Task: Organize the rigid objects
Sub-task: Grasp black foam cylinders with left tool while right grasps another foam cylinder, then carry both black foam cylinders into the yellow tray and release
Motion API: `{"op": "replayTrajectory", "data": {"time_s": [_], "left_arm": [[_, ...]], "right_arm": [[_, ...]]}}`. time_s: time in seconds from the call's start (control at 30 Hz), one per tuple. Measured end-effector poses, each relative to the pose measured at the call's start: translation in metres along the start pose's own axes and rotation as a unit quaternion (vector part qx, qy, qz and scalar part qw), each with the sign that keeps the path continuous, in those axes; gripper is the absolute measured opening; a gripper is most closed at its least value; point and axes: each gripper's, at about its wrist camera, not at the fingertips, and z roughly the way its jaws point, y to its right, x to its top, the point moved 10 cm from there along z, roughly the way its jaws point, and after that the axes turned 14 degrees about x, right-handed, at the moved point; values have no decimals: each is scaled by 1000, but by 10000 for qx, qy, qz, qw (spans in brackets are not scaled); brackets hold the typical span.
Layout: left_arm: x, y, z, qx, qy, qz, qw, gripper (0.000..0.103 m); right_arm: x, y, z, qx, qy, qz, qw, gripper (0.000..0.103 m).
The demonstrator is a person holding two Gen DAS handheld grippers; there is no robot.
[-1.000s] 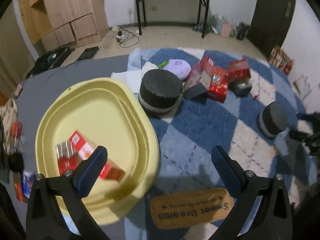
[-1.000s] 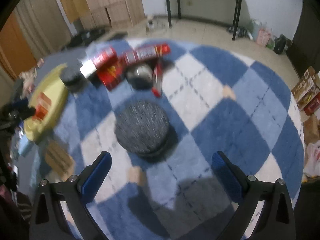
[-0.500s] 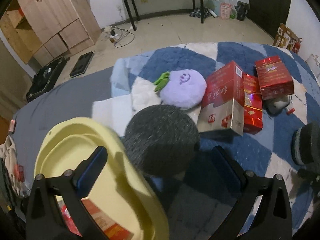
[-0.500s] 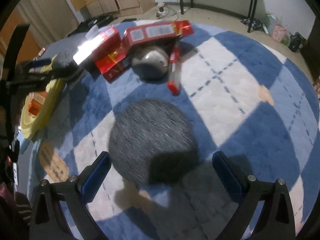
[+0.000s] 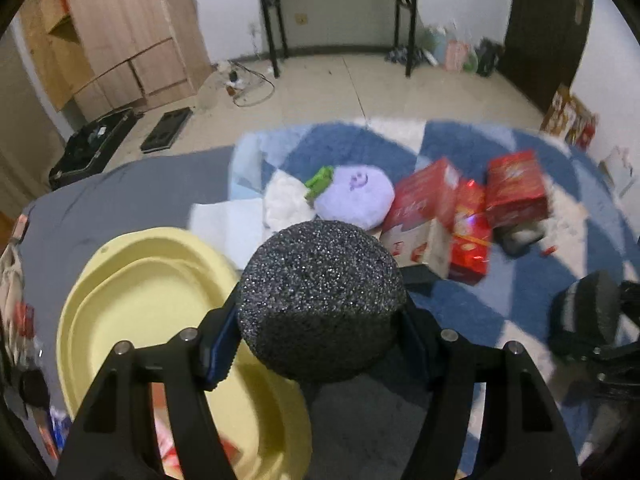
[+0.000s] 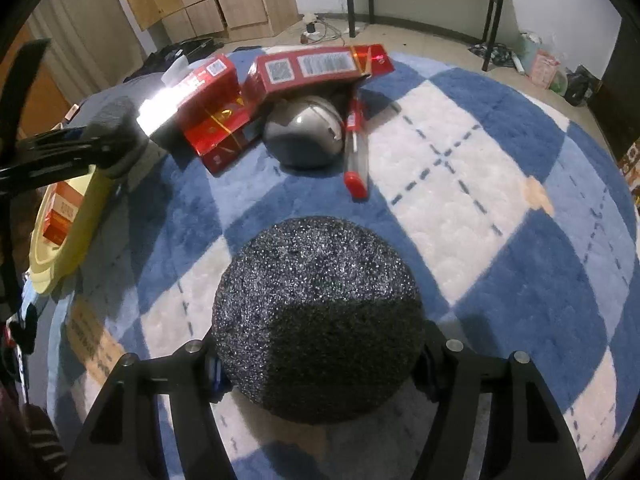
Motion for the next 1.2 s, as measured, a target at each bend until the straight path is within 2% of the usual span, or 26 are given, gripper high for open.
{"op": "replayTrajectory", "data": {"time_s": [0.23, 0.4, 0.5, 0.67, 0.8, 0.9, 1.07, 1.13, 1.2], "left_arm": [[-14, -53, -85, -55, 375, -582, 9976, 69], [-33, -98, -112, 180, 530, -792, 9953, 69], [-43, -134, -103, 420, 519, -1027, 9925, 69], [-54, -185, -78, 532, 275, -1530, 9864, 69], [-60, -221, -55, 471, 39, -1888, 9809, 69], [-74, -241, -31, 495, -205, -2098, 9763, 69], [-98, -241, 13, 197, -756, -2420, 9671, 69], [-107, -232, 26, 34, -984, -2420, 9653, 69], [-113, -225, 32, -30, -1099, -2364, 9654, 69]], "right_arm": [[16, -44, -48, 452, 752, -278, 9958, 67], [8, -73, -53, 521, 797, -694, 9930, 67], [4, -80, -44, 548, 663, -831, 9928, 67], [10, -106, -35, 683, 533, -988, 9913, 67], [38, -152, -41, 922, 639, -1310, 9850, 67], [71, -196, -28, 1243, 611, -1408, 9803, 67], [106, -257, 33, 1362, 219, -1626, 9770, 67], [113, -269, 64, 1188, 28, -1792, 9766, 67], [115, -275, 89, 1262, -133, -1736, 9766, 67]]}}
